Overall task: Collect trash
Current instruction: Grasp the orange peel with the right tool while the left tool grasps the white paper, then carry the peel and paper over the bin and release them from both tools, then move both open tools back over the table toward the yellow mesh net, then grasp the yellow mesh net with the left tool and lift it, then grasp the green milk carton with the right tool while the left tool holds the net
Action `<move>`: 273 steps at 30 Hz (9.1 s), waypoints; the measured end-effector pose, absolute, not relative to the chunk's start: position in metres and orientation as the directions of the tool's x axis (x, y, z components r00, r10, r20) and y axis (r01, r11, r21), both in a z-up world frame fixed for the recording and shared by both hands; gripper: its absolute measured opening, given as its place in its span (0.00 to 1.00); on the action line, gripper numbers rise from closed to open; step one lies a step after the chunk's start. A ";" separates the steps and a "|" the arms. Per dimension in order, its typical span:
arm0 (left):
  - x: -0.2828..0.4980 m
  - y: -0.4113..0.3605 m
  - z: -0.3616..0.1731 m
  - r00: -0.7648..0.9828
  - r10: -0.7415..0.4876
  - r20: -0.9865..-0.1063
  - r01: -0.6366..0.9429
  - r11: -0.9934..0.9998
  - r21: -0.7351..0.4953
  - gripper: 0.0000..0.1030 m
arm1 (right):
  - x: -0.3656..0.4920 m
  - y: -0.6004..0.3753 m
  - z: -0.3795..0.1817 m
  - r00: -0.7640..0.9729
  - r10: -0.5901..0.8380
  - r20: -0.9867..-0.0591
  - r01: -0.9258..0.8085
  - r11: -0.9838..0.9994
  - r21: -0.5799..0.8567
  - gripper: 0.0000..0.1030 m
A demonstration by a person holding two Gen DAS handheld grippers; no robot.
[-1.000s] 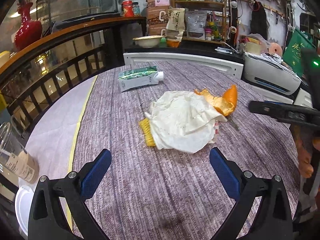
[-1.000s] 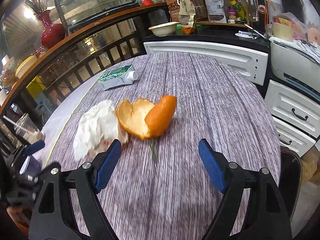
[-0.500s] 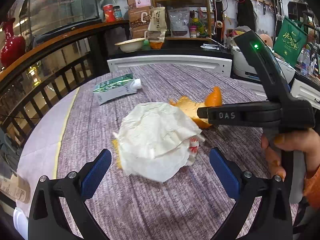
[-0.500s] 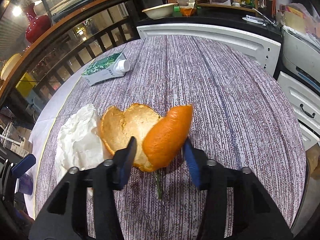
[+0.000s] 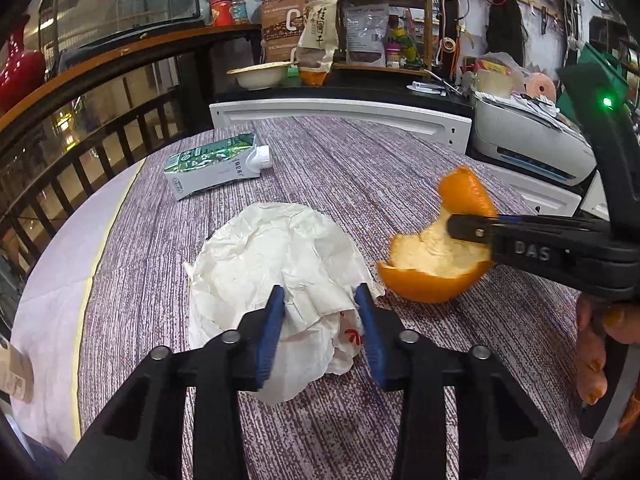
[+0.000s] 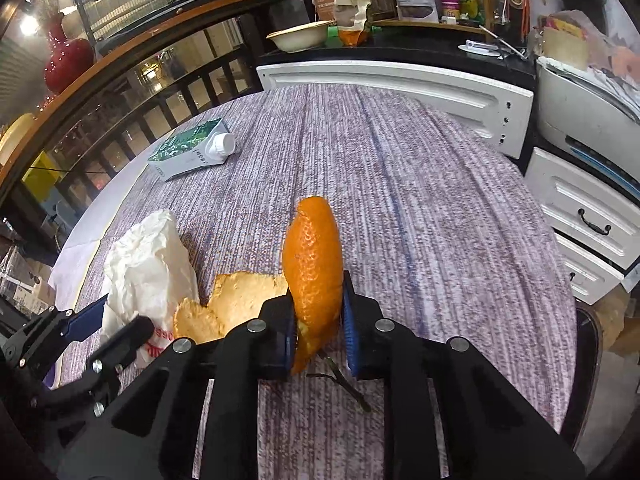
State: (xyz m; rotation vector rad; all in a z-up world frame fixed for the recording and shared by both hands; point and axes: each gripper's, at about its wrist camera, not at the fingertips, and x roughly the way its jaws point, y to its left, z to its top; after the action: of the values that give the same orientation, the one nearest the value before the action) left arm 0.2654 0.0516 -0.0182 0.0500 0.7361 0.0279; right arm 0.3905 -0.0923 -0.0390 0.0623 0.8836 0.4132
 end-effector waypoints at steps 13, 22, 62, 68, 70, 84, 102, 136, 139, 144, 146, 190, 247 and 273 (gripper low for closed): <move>0.224 0.069 0.016 0.812 0.001 -0.583 -0.031 0.999 -0.041 0.25 | 0.364 -0.143 -0.022 0.617 0.385 -0.686 -0.290 0.922 0.256 0.18; 0.190 0.081 0.042 0.851 -0.010 -0.524 -0.039 0.996 -0.082 0.25 | 0.334 -0.171 -0.009 0.657 0.378 -0.652 -0.286 0.925 0.249 0.18; 0.193 -0.131 0.034 0.752 -0.374 -0.543 0.388 0.917 -0.093 0.25 | 0.340 -0.362 -0.173 0.493 0.020 -0.870 0.115 0.989 0.088 0.18; 0.192 -0.144 0.034 0.741 -0.397 -0.542 0.415 0.905 -0.096 0.25 | 0.350 -0.359 -0.207 0.422 0.013 -0.907 0.115 0.991 0.068 0.19; 0.192 -0.148 0.034 0.736 -0.404 -0.543 0.423 0.901 -0.098 0.25 | 0.353 -0.361 -0.217 0.400 0.016 -0.916 0.120 0.990 0.070 0.20; 0.192 -0.181 0.025 0.675 -0.470 -0.568 0.488 0.863 -0.134 0.25 | 0.322 -0.380 -0.209 0.431 0.050 -0.901 0.156 0.979 0.129 0.54; 0.223 -0.261 -0.025 0.531 -0.507 -0.679 0.566 0.809 -0.161 0.25 | 0.244 -0.459 -0.119 0.640 -0.060 -0.766 0.304 0.935 0.181 0.54; 0.216 -0.297 -0.086 0.441 -0.430 -0.788 0.615 0.784 -0.084 0.91 | 0.229 -0.504 -0.110 0.663 -0.098 -0.742 0.382 0.897 0.223 0.66; 0.206 -0.289 -0.075 0.444 -0.455 -0.771 0.624 0.775 -0.098 0.92 | 0.229 -0.503 -0.108 0.672 -0.081 -0.736 0.364 0.902 0.233 0.68; 0.190 -0.266 -0.052 0.491 -0.477 -0.729 0.625 0.776 -0.085 0.94 | 0.229 -0.495 -0.100 0.696 -0.054 -0.716 0.326 0.912 0.249 0.78; 0.184 -0.255 -0.043 0.507 -0.485 -0.712 0.625 0.776 -0.084 0.95 | 0.231 -0.485 -0.095 0.704 -0.028 -0.710 0.292 0.922 0.253 0.78; 0.197 0.089 -0.012 0.726 -0.045 -0.686 0.056 0.998 -0.007 0.95 | 0.297 -0.146 -0.025 0.566 0.467 -0.680 -0.466 0.861 0.204 0.78; 0.215 0.152 0.013 0.788 0.009 -0.615 -0.132 0.979 -0.155 0.20 | 0.422 0.055 0.016 0.305 0.557 -0.773 -0.843 0.536 0.053 0.78; 0.201 0.177 -0.001 0.778 -0.038 -0.627 -0.126 0.969 -0.214 0.20 | 0.544 0.229 -0.043 0.236 0.234 -0.943 -0.968 0.141 -0.207 0.50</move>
State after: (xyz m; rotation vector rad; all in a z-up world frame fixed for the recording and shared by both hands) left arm 0.2014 0.1767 -0.0012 -0.2515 0.6788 0.0483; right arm 0.5437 0.2290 -0.0428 -1.0427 0.9159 1.0720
